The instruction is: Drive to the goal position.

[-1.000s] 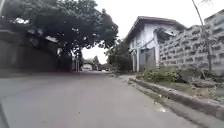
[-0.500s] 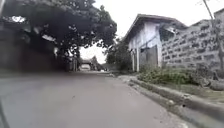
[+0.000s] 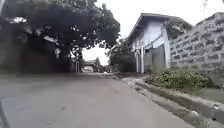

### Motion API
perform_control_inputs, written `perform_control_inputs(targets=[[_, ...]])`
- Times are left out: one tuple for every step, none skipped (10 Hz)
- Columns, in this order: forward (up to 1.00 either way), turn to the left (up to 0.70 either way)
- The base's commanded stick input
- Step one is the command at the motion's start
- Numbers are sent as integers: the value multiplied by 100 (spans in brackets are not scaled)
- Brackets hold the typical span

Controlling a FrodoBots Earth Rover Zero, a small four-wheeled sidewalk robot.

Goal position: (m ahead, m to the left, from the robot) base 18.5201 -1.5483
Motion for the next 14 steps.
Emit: perform_control_inputs(targets=[[100, 0], [100, 0], [100, 0], [100, 0], [100, 0], [100, 0], [100, 0], [100, 0], [100, 0], [100, 0], [100, 0], [100, -21], [100, -36], [100, -35]])
